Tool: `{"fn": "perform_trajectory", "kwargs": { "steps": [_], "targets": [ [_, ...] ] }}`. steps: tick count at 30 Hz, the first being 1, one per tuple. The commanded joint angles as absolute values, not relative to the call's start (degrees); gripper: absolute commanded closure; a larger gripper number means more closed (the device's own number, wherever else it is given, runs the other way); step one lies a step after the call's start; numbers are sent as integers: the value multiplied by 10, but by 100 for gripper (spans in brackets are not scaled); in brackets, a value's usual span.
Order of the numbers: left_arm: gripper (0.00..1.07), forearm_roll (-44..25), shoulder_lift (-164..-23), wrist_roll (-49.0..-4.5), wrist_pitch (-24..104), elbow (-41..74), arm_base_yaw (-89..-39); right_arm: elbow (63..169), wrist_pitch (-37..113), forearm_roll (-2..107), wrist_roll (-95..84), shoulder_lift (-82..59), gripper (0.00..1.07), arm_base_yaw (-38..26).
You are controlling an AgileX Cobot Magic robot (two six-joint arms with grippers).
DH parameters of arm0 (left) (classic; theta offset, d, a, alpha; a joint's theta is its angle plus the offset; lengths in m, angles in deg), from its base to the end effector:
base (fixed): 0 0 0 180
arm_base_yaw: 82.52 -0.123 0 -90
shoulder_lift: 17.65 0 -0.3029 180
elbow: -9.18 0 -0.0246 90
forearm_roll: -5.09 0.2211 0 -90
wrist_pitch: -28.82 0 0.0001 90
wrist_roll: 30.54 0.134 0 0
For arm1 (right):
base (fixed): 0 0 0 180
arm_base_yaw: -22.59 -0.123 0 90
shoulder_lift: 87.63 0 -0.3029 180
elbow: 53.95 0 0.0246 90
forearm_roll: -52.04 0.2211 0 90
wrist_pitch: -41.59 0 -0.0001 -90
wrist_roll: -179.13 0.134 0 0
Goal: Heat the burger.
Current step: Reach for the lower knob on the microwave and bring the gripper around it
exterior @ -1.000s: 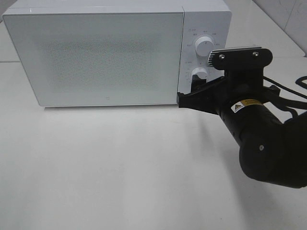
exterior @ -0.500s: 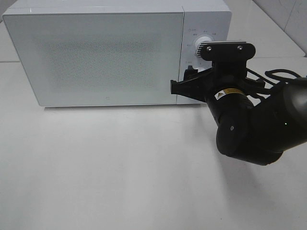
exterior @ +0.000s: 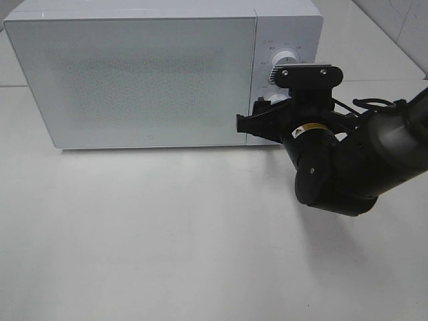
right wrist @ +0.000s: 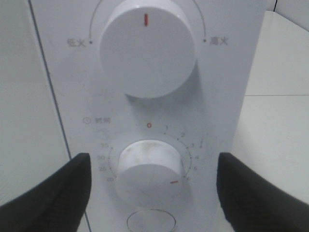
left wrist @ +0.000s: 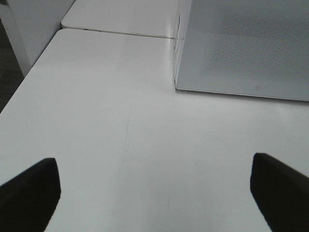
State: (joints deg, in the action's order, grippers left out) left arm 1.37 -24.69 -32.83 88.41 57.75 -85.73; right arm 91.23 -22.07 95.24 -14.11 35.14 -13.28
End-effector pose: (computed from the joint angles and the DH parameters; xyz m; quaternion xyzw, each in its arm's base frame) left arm -0.0106 -0.0081 0.2484 -0.0394 0.8430 -0.0281 0.5358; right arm 0.3517 0.1529 0.1610 0.0309 0.7613 -0.0027 0.6476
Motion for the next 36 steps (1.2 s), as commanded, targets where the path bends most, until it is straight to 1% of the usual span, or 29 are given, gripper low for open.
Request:
{"fn": "perform_trajectory", "kwargs": {
  "steps": [1,12,15,17,18,19,20,21,22,23,25,26,27,28,29,30,31,32,36],
  "targets": [
    [6,11,-235,-329,881,580,-860,923,-220,943,-134,358,37,-126],
    [6,11,-235,-329,881,580,-860,951,-221,933,-127,384,37,-121],
    [6,11,-235,-329,881,580,-860,953,-225,935,-123,384,38,-121],
    [6,11,-235,-329,881,580,-860,956,-225,936,-123,384,42,-121],
    [6,11,-235,-329,881,580,-860,956,-225,936,-123,384,42,-121],
    [6,11,-235,-329,881,580,-860,956,-224,936,-123,384,47,-121],
    [6,11,-235,-329,881,580,-860,956,-224,936,-123,384,47,-121],
    [6,11,-235,-329,881,580,-860,956,-225,936,-123,384,55,-121],
    [6,11,-235,-329,881,580,-860,956,-225,936,-123,384,60,-121],
    [6,11,-235,-329,881,580,-860,956,-225,936,-123,384,60,-121],
    [6,11,-235,-329,881,580,-860,958,-226,935,-122,384,82,-121],
    [6,11,-235,-329,881,580,-860,958,-226,935,-122,384,82,-121],
    [6,11,-235,-329,881,580,-860,958,-231,932,-118,384,87,-121],
    [6,11,-235,-329,881,580,-860,958,-231,932,-118,384,87,-121],
    [6,11,-235,-329,881,580,-860,958,-235,927,-111,384,93,-121],
    [6,11,-235,-329,881,580,-860,958,-237,923,-111,384,95,-121],
    [6,11,-235,-329,881,580,-860,958,-237,923,-111,384,95,-121],
    [6,11,-235,-329,881,580,-860,958,-238,920,-111,384,98,-121],
    [6,11,-235,-329,881,580,-860,958,-254,916,-104,384,98,-121]
  ]
}}
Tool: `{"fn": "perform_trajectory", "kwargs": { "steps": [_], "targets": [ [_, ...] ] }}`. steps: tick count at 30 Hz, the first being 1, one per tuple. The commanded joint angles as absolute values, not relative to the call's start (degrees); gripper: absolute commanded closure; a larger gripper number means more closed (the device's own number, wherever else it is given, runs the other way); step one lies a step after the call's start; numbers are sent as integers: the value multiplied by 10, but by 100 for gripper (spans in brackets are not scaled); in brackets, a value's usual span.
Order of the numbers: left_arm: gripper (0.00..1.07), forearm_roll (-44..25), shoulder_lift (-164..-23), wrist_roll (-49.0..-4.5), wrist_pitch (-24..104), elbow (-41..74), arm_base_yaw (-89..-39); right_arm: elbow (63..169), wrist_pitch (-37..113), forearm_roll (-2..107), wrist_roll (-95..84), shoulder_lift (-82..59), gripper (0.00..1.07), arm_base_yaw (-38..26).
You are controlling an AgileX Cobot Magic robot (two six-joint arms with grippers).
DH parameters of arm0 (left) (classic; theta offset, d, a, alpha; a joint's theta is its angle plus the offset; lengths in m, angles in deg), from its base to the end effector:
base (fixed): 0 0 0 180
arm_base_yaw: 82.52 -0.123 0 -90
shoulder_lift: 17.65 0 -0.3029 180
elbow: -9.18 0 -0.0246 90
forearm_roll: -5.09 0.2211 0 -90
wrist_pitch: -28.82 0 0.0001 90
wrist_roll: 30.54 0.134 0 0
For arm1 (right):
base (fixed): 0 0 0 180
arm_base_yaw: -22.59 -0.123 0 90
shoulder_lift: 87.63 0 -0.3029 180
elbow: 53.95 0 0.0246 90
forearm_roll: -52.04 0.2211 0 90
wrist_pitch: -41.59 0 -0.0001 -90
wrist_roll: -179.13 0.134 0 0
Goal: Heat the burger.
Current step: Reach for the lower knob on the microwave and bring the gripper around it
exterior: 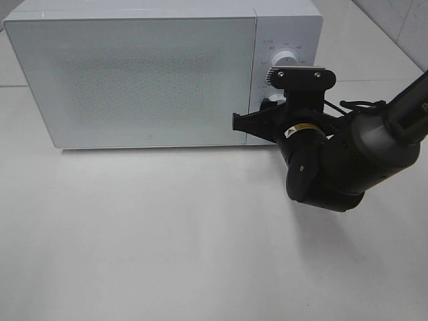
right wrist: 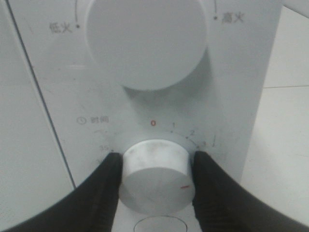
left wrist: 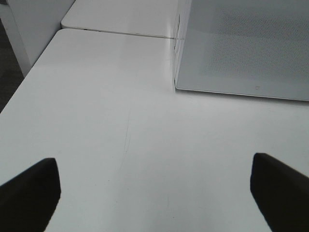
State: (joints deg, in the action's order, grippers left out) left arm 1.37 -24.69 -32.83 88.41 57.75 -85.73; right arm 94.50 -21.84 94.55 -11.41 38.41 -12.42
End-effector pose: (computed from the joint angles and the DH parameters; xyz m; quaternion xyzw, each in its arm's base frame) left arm -0.0106 -0.0081 0.2484 -0.0394 0.8430 -0.0281 0.5358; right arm 0.3657 0.1573 0.1511 0.0489 0.7607 0.0104 0.6472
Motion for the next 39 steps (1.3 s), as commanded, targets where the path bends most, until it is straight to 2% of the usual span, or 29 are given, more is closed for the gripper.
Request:
{"fn": "perform_trajectory", "kwargs": {
  "steps": [1,9,13,22,39],
  "targets": [
    [6,11,-235,-329,881,580,-860,958,-254,916,-104,384,98,-121],
    [6,11,-235,-329,881,580,-860,958,-276,901,-35,384,98,-121],
    [6,11,-235,-329,881,580,-860,958,-283,891,61,384,98,-121],
    [6,11,-235,-329,881,580,-860,958,-280,869,396,384,99,-121],
    [6,11,-235,-329,881,580,-860,958,-328,815,818,384,99,-121]
  ]
}}
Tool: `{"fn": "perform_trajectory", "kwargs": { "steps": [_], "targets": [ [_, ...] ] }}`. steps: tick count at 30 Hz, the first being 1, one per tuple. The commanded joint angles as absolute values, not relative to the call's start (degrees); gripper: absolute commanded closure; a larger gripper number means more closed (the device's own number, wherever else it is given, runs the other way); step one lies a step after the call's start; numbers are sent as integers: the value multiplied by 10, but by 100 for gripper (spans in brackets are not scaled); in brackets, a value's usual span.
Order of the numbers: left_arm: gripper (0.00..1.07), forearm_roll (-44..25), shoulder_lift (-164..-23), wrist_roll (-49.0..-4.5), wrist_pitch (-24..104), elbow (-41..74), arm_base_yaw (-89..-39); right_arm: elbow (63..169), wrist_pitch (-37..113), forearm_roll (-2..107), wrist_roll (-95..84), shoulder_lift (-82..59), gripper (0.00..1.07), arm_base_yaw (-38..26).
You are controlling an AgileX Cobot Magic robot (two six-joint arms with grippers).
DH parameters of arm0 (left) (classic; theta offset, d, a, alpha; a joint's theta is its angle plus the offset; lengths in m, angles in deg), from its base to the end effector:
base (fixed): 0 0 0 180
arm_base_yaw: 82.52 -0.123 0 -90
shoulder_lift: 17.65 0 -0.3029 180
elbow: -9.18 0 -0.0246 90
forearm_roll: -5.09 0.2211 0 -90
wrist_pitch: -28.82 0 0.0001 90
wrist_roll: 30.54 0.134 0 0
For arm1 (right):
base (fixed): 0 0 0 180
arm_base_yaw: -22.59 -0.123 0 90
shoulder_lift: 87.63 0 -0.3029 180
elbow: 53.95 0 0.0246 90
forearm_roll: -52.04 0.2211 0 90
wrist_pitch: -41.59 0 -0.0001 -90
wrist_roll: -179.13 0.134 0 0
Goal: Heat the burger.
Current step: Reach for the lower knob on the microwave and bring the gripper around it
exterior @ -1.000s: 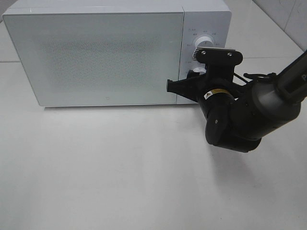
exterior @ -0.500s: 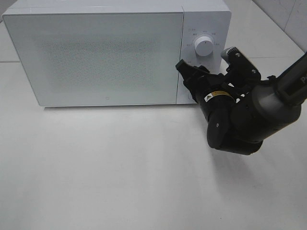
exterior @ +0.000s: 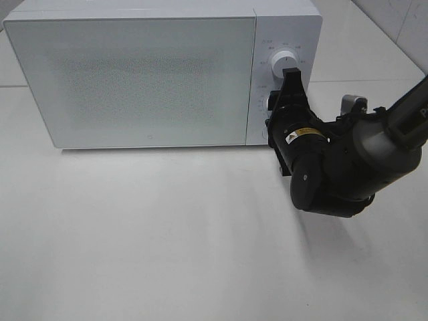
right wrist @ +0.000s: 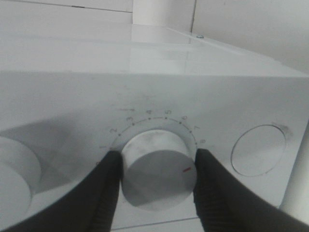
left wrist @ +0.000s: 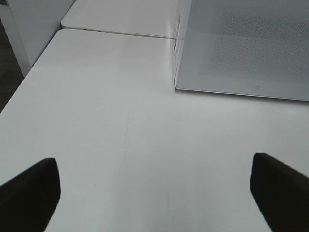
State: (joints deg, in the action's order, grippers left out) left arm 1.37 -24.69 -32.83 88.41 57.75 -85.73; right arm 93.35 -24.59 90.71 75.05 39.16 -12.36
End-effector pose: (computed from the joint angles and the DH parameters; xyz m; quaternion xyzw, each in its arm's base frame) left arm -0.0106 -0.0081 0.2484 -0.0394 0.8430 -0.0281 0.5358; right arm 0.3640 0.1610 0.1499 0.5260 0.5360 0.4605 0.4733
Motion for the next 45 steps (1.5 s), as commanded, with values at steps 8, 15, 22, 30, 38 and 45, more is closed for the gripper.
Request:
{"fn": "perform_trajectory", "kwargs": {
  "steps": [8,15,22,30,38,45],
  "targets": [
    [6,11,-235,-329,881,580,-860,958,-343,811,914,384,98,-121],
    [6,11,-235,-329,881,580,-860,958,-343,811,914,384,97,-121],
    [6,11,-235,-329,881,580,-860,958,-343,814,909,384,96,-121],
    [6,11,-235,-329,881,580,-860,958,-343,825,909,384,93,-121],
    [6,11,-235,-329,881,580,-860,958,-350,890,884,384,80,-121],
    [6,11,-235,-329,881,580,-860,955,-359,929,848,384,54,-121]
  ]
}}
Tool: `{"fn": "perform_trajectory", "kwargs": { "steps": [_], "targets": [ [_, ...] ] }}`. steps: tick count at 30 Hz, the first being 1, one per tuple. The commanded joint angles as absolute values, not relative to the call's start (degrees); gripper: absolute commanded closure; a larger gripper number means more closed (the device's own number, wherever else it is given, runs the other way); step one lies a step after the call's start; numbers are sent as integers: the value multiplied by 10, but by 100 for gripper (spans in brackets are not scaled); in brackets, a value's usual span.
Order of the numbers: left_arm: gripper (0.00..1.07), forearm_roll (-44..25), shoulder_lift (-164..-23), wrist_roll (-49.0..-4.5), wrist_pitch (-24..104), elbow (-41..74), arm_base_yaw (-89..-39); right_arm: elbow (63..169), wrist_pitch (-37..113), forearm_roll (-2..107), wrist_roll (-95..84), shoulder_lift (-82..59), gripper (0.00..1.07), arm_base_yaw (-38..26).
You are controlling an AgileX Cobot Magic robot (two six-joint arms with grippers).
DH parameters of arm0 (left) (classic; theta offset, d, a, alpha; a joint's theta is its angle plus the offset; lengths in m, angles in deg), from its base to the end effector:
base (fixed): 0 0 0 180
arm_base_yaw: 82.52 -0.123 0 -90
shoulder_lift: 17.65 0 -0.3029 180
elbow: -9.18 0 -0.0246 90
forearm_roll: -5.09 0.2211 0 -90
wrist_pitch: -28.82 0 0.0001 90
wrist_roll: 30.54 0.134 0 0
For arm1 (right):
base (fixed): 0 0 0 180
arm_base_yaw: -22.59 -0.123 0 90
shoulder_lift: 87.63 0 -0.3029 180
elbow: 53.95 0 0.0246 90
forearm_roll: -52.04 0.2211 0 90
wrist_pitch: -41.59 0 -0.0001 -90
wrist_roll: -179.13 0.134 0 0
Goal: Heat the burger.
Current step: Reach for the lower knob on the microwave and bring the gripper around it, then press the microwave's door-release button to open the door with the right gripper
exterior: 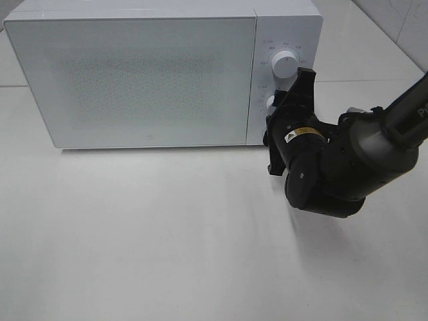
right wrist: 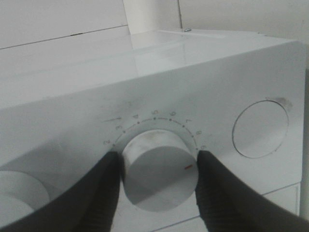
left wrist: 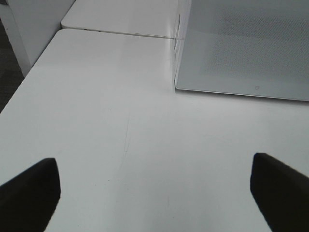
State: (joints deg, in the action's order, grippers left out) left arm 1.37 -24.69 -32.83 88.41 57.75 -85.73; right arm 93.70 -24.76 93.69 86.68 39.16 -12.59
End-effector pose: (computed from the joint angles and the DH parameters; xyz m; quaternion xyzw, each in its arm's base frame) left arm -0.0106 -0.0081 0.2484 -0.0394 0.8430 -0.0281 0.5358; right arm 0.3641 0.1569 0.1501 0.5929 0.4627 0.4999 0.4296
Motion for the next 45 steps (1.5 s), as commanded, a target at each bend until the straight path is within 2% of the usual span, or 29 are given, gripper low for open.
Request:
{"fn": "perform_trajectory", "kwargs": {
  "steps": [1,3,8,18,20,25,26,33,35,40,45],
  "targets": [
    [6,11,-235,-329,881,580,-860,955,-359,929,848,384,54,-121],
    [6,11,-235,-329,881,580,-860,939,-356,935,823,382,42,-123],
    [6,11,-235,-329,881,580,-860,907,-346,919,797,366,37,-123],
    [6,11,-235,-329,881,580,-860,846,-191,854,641,302,38,-123],
    [6,11,-235,-329,881,580,-860,832,-110,848,510,259,38,-123],
    [6,11,-235,-329,881,580,-860,831,10,848,352,216,38,-120],
    [6,11,-235,-329,881,580,-860,834,77,848,275,193,38,-111],
    [6,11,-235,-329,881,580,-860,837,240,848,68,137,38,-71],
    [6,11,-235,-329,881,580,-860,845,343,847,-25,113,38,-49],
    [6,11,-235,-329,881,580,-860,855,490,838,-118,76,38,-31],
    [6,11,-235,-329,881,580,-860,856,571,790,-120,39,38,-23]
  ]
}}
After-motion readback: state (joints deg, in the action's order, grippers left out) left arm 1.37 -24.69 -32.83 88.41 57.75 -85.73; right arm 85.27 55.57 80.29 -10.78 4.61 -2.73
